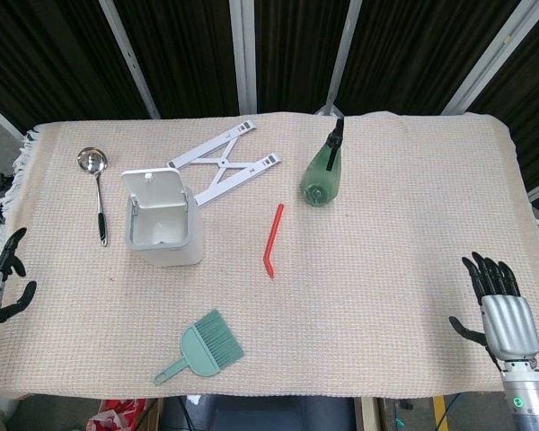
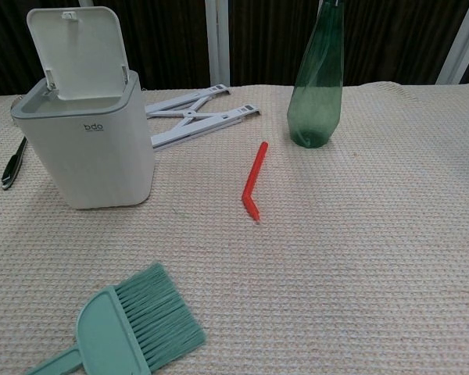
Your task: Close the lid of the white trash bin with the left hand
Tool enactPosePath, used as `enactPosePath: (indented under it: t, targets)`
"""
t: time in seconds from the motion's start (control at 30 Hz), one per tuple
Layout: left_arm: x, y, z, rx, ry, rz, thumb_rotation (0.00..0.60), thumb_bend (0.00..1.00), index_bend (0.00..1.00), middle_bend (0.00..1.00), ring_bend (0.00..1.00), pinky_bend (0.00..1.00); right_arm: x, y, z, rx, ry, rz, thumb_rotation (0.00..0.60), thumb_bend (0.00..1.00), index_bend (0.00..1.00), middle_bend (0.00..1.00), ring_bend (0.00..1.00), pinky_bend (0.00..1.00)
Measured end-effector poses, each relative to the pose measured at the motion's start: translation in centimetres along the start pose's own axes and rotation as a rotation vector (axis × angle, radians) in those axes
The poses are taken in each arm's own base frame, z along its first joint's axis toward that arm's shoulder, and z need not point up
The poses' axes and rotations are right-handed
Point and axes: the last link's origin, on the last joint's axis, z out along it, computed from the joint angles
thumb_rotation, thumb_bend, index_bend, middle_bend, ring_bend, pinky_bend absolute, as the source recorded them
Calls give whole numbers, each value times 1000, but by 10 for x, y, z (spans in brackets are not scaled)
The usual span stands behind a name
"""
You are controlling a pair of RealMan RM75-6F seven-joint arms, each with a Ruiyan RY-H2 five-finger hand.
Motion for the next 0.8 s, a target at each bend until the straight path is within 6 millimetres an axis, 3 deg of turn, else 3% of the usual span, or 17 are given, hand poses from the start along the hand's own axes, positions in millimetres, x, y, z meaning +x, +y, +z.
enactPosePath:
  t: [0.23,0.47,0.8]
  targets:
    - [23,24,48,-13,-72,-37,600,664,0,986,887,908,0,1,1,-12,-3,7,600,227,0,0,0,11]
    - [53,57,96,-53,-152,-66,600,688,0,1000,917,935,0,3,1,-27,-8,23,600,227,0,0,0,11]
    - [79,94,138,-59,-250,-75,600,700,0,1000,934,950,1,5,1,-32,-11,41,600,227,0,0,0,11]
